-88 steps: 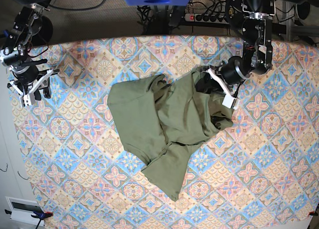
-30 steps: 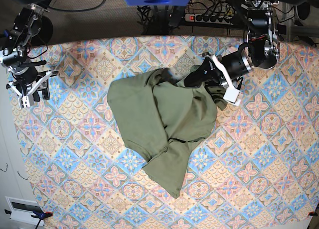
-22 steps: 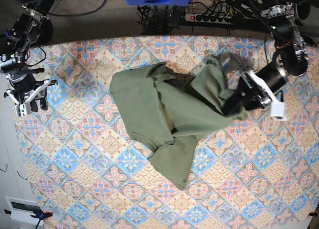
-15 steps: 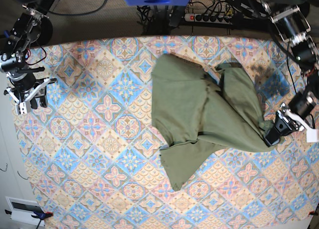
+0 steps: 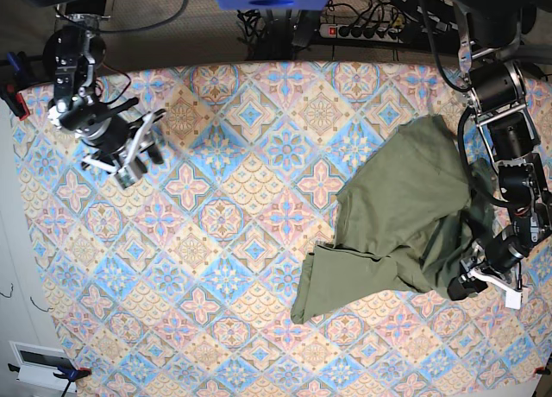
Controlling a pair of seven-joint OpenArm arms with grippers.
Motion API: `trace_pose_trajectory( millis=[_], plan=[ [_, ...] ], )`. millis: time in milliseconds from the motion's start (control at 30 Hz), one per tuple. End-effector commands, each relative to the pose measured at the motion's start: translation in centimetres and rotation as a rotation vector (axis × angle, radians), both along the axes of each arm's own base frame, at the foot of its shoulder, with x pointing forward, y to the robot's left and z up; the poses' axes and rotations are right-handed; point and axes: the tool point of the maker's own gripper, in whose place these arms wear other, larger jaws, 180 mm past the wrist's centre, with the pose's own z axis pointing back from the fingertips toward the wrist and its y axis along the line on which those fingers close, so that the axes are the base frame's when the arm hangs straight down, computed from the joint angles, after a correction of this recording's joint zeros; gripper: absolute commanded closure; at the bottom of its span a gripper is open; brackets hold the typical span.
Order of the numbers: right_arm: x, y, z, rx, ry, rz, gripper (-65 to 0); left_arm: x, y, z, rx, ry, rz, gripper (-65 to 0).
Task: Layout the t-shirt on the table in an organized manner, then fold the t-shirt properly
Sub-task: 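Release the shirt with the left gripper and lift it away, then grasp the shirt's edge with the right gripper and the left gripper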
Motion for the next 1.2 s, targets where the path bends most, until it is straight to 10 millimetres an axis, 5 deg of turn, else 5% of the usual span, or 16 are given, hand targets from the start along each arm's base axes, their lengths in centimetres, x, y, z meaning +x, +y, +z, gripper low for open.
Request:
trace_pose_trajectory(
  millis=[0,267,533,667,933,1167],
  plan=[
    [0.8,1.8,1.6,0.032,-0.061,0.058,-20.4,1.1,0.8,3.0,0.003,-0.086,0.018,-33.3],
    [0.3,12.9,2.3,0.099,-0.075,0.396,-20.6,-1.5,1.6,-0.8,0.004,-0.039,0.057,-36.3],
    [-1.3,20.1,2.6,0.218,-0.057,0.514,-20.7,-10.3,6.2,-1.4,0.124,-0.057,0.163,-36.7],
    [-3.1,22.9,0.7,0.256,0.025,0.563,-20.7,-13.6,6.4,-2.4,0.180,-0.021,0.157,-36.7],
    [-2.6,26.6,-1.2,0.062,-0.019,0.704,-20.7,-19.6,8.4,-6.1,0.162,0.091,0.251,-36.7],
    [-3.4,27.1,-1.9,0.015,-0.024,0.746,-20.7,-19.8,8.4,-8.5,0.089,0.134,0.287,-36.7]
  ],
)
